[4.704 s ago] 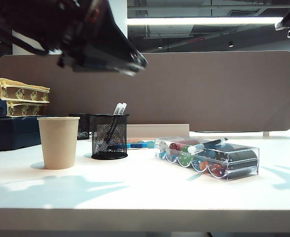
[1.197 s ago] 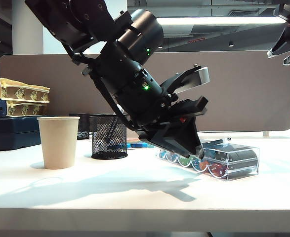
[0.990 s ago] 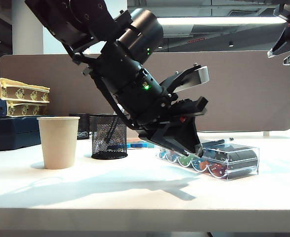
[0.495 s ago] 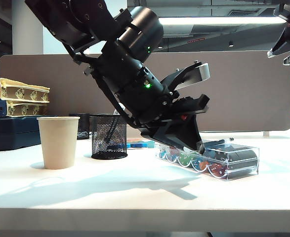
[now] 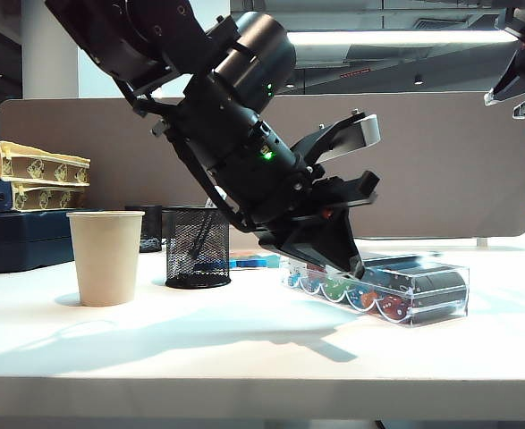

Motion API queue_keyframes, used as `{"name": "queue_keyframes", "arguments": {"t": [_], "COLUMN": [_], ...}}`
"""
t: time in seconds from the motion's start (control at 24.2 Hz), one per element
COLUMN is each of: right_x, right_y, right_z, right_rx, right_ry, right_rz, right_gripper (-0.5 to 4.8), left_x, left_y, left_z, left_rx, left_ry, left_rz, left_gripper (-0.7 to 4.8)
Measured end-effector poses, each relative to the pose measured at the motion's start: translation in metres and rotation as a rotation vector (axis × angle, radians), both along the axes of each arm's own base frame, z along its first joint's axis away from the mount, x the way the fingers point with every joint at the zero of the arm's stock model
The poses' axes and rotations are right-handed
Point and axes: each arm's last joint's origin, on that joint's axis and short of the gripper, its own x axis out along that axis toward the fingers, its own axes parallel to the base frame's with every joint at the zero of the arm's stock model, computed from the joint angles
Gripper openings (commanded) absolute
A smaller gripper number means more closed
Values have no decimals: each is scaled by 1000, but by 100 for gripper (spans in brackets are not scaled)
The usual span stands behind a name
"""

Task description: Pick up one pen and put it in the pen container.

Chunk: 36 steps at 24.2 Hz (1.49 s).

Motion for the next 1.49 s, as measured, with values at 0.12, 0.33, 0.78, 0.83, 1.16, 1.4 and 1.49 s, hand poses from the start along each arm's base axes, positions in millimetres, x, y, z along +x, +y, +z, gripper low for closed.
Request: {"name": "queue_keyframes", "arguments": {"t": [0.12,0.33,0.78,0.83,1.16,1.4,1.49], "right_x": [0,0,0,0,0,0,0], "right_y": [0,0,0,0,0,0,0], "right_z": [0,-1,-2,-2,-2,-2,-2], "right_rx": [0,0,-1,-1,0,0,0], "right_ry": [3,11,18,18,19,18,19], "right_rz": [0,0,0,0,0,1,1], "right_gripper": [185,185,185,185,185,185,185], "left_x": [0,0,1,1,1,5,6], "left_y": [0,0,1,1,3,1,1], "left_z": [0,0,-1,-1,4,12,13], "left_rx": [1,1,24,27,40,28,30], "left_ry": [0,0,-16,-14,-31,-51,-51], "left_rz": [0,0,32,34,58,70,72], "left_gripper": [49,47,46,46,20,11,11]}}
